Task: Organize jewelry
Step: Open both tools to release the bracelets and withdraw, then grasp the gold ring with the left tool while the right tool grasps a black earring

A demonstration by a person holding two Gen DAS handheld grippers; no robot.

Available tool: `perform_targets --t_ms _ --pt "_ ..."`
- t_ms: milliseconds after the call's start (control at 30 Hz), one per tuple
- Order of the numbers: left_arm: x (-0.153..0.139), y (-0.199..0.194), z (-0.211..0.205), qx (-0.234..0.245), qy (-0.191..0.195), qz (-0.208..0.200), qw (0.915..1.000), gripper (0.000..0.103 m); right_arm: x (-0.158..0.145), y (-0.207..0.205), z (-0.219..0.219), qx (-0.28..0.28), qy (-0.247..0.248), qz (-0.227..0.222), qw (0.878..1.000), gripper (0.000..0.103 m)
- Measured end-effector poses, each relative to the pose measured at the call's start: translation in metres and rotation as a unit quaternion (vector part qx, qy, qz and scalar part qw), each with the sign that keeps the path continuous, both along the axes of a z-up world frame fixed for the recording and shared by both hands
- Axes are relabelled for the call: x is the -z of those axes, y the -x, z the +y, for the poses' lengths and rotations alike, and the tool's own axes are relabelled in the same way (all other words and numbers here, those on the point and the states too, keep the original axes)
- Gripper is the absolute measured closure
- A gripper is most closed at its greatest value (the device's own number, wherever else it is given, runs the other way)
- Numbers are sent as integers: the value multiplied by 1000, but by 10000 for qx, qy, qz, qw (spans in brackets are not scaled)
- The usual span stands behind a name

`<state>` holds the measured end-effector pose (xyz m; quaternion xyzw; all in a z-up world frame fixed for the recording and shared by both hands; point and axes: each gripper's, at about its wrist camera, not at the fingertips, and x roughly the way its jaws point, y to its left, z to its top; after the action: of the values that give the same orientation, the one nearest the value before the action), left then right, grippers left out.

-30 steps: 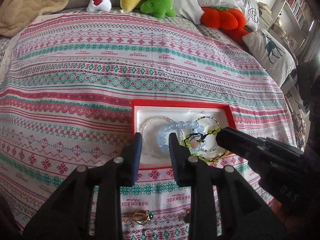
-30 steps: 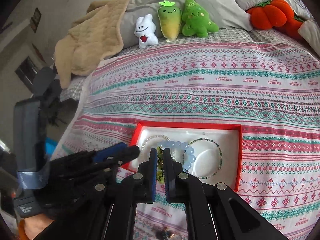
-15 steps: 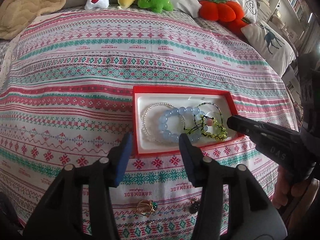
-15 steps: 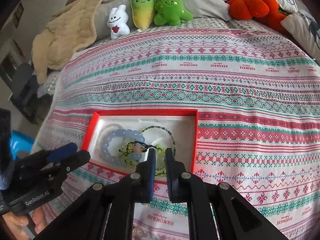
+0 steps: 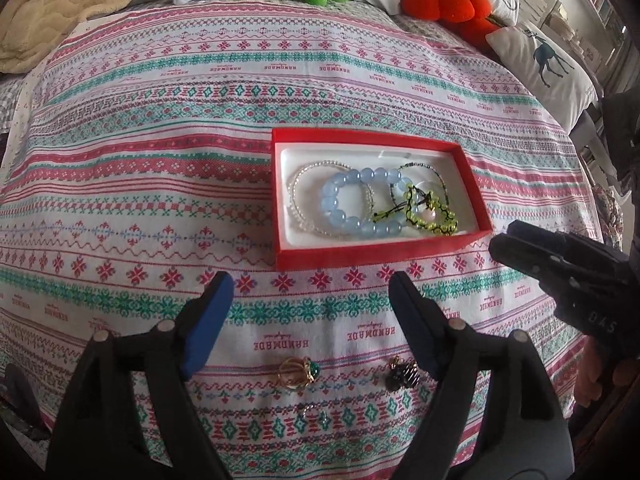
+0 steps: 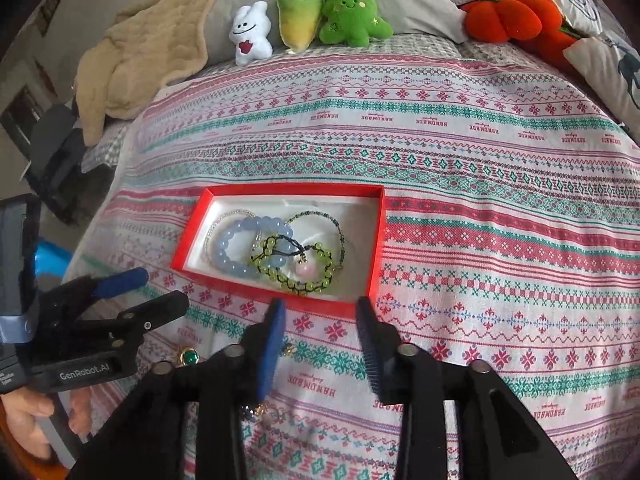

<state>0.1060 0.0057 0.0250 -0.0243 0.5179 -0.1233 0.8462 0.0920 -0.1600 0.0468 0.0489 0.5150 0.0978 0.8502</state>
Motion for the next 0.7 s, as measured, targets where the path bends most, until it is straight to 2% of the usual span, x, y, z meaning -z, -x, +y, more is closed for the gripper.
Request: perform_targets --t_ms 67,700 --pt "2 4 1 39 -33 58 10000 23 -2 9 0 -11 73 -79 9999 35" --pt "34 45 20 512 -597 220 9967 23 23 54 -15 74 456 201 9987 30"
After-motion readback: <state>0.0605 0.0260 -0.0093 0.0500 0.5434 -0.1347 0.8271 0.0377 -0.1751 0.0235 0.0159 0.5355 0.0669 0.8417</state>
